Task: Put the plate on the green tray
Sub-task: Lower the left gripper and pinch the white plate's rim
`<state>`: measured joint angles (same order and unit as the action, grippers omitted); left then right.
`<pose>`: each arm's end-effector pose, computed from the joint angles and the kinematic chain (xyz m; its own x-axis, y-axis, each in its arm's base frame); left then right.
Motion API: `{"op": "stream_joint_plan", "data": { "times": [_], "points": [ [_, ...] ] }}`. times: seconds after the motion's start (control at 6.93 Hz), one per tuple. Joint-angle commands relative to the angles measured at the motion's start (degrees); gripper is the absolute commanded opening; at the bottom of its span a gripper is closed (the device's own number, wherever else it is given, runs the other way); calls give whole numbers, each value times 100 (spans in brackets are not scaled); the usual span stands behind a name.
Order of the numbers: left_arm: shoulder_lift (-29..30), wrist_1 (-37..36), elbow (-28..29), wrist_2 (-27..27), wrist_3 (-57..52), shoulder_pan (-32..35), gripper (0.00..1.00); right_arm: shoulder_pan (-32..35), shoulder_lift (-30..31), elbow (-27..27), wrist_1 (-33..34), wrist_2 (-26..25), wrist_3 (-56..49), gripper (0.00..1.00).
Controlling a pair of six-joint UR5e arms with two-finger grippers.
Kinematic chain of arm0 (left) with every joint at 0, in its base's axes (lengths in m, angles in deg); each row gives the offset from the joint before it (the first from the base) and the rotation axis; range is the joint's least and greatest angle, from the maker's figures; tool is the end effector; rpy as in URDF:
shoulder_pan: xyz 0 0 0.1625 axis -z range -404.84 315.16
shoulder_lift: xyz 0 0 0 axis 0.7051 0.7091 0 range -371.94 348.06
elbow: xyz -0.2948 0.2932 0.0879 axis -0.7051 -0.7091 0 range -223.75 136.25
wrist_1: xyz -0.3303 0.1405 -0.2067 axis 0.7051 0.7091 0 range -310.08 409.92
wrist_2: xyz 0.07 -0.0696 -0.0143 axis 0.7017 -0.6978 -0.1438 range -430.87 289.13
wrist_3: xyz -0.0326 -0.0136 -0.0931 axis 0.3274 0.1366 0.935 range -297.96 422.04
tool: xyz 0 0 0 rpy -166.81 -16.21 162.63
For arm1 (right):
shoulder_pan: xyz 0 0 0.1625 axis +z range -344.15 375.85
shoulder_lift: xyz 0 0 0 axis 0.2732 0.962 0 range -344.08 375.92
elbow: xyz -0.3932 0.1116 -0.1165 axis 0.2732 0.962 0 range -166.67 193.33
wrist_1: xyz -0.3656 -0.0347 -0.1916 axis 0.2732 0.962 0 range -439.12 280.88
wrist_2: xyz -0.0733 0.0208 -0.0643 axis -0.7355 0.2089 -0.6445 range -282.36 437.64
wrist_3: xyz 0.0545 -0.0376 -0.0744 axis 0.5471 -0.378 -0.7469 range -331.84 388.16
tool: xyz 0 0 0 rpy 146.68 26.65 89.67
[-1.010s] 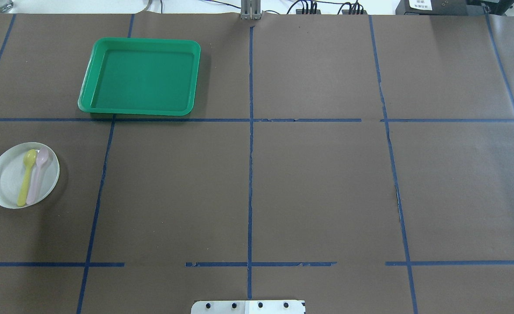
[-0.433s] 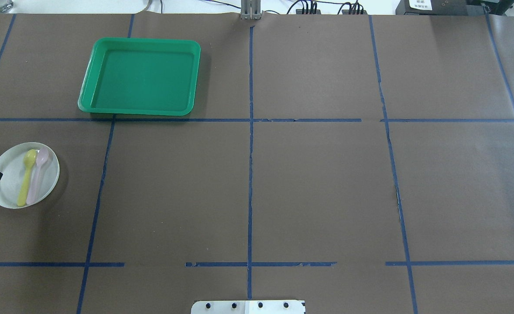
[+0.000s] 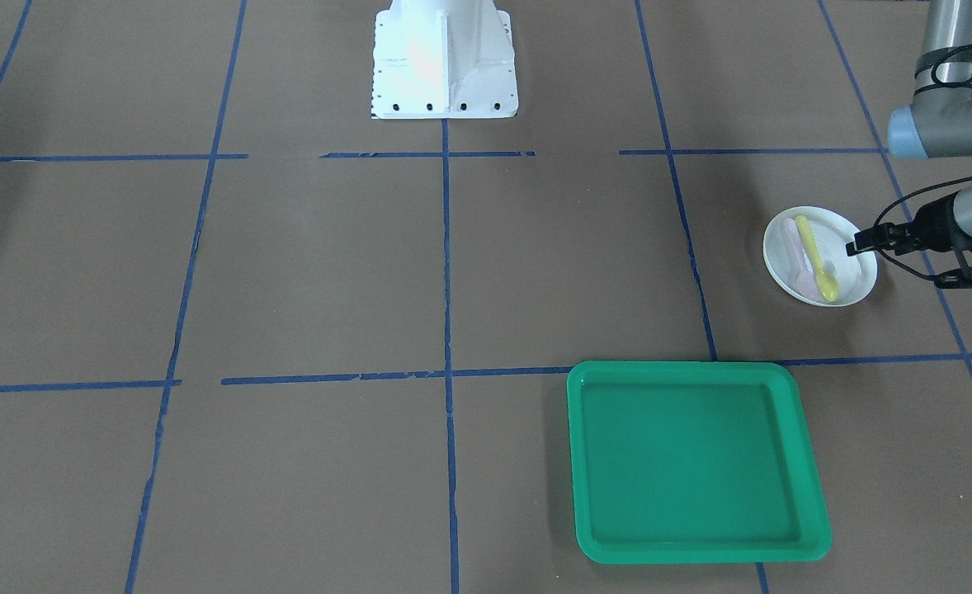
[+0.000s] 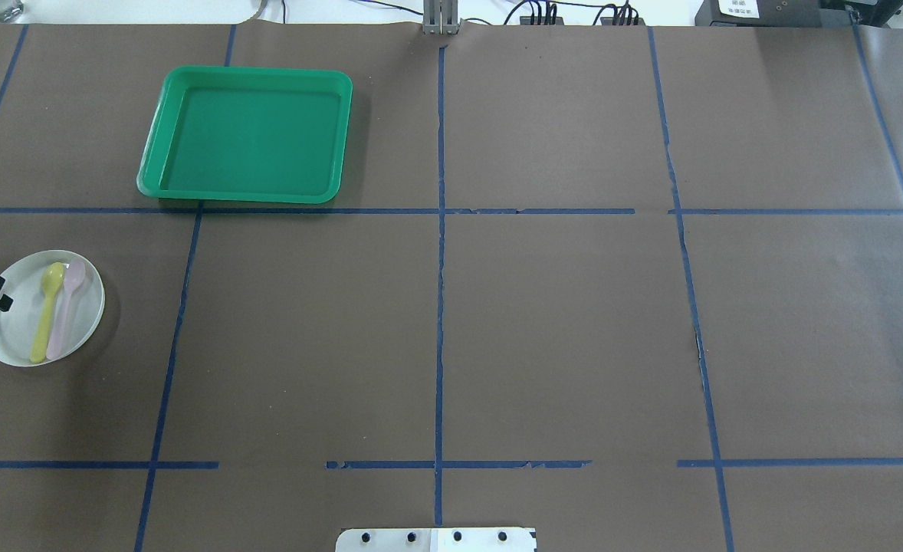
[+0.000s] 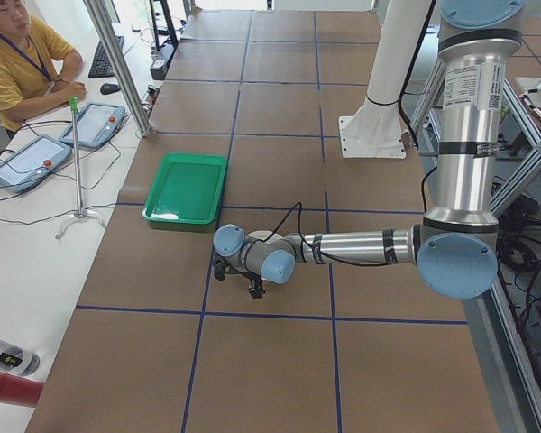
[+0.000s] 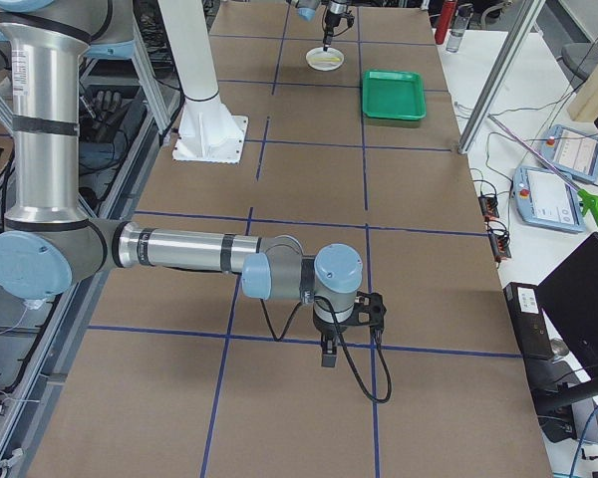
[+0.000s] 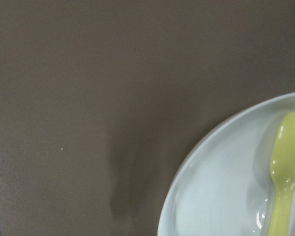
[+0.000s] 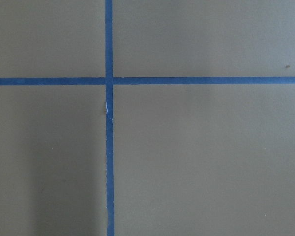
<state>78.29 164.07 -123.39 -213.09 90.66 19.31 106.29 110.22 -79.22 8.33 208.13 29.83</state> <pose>0.1687 -0.4731 0.6915 0.6132 -0.0326 -0.7892 -0.1471 0.9770 -0.1546 0.0722 -0.4603 0.6726 0.7600 0.0258 0.6495 -0.0296 0.9995 -0.0050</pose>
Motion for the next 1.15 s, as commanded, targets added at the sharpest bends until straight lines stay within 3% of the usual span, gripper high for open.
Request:
{"op": "stream_joint_plan", "data": {
  "times": [0.0,0.14,0.29,0.58,1.01],
  "points": [
    [21,195,106,19,3,-43,100,0,0,0,0,2,0,100],
    [29,196,107,19,11,-78,90,0,0,0,0,2,0,100],
    [21,187,107,19,11,-87,72,0,0,0,0,-7,0,100],
    [21,170,89,19,20,-104,3,0,0,0,0,2,0,100],
    [12,108,45,37,-24,-104,0,0,0,0,0,2,0,100]
  ]
}}
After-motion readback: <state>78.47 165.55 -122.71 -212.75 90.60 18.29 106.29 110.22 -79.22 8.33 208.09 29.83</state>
